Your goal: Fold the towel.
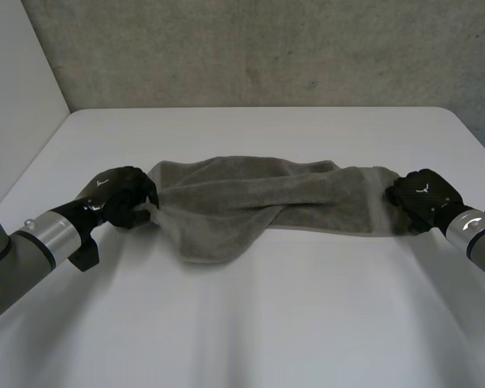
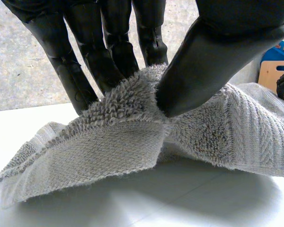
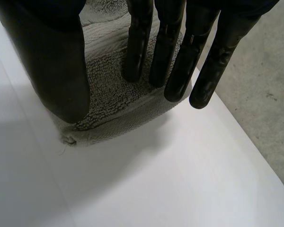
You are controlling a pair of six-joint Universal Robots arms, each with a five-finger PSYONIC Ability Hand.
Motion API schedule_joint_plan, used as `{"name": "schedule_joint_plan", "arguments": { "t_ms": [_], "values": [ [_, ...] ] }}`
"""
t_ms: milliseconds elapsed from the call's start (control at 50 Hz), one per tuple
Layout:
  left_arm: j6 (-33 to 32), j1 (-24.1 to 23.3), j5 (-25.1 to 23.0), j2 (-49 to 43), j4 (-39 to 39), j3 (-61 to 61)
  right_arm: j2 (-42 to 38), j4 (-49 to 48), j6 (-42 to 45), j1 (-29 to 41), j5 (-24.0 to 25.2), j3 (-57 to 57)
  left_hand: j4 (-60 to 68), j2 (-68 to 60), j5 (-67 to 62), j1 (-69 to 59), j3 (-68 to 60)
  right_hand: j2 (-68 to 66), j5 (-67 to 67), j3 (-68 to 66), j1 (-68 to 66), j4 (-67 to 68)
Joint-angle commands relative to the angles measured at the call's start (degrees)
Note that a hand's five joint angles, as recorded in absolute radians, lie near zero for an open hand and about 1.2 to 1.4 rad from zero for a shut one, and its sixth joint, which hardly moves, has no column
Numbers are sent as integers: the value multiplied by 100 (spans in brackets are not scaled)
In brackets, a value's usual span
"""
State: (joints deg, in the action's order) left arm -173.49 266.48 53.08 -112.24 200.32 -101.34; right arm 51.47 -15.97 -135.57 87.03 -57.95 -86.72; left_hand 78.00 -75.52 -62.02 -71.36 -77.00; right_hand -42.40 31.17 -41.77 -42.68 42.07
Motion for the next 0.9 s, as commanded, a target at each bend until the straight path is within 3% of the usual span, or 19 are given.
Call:
{"name": "schedule_joint_plan", "arguments": {
  "t_ms": [20, 420, 460, 500, 520, 540, 720, 900],
  "values": [
    [0, 0, -8, 0, -2, -9, -102, 42, -14, 7, -120, 85, 200, -448, -798, -864, -300, 221, -98, 158, 249, -187],
    [0, 9, -17, -9, -2, 0, -506, 613, -31, 33, -129, 612, 200, -448, -798, -864, -300, 52, 71, -10, 81, -19],
    [0, 9, -17, -9, -2, 0, -533, 639, -31, 33, -129, 647, 200, -448, -798, -864, -300, -452, 575, -515, -424, 486],
    [0, 9, -17, -9, -2, 0, -533, 648, -49, 33, -120, 665, 200, -448, -798, -864, -300, -2725, 2848, -2788, -2697, 2758],
    [0, 9, -17, -9, -2, 0, -533, 648, -49, 33, -120, 665, 200, -448, -798, -864, -300, -2740, 2863, -2803, -2711, 2773],
    [0, 9, -17, -9, -2, -8, -515, 648, -83, 42, -120, 682, 200, -448, -798, -864, -300, -3750, 3873, -3813, -3721, 3783],
    [0, -9, -17, -9, -2, 0, -59, 639, -979, 68, -23, 709, 200, -448, -798, -864, -300, -3760, 3883, -3823, -3732, 3793],
    [0, 0, -17, 0, -19, 0, 250, 710, -1288, 104, -32, 682, 200, -448, -798, -864, -300, -3760, 3883, -3823, -3732, 3793]
  ]
}}
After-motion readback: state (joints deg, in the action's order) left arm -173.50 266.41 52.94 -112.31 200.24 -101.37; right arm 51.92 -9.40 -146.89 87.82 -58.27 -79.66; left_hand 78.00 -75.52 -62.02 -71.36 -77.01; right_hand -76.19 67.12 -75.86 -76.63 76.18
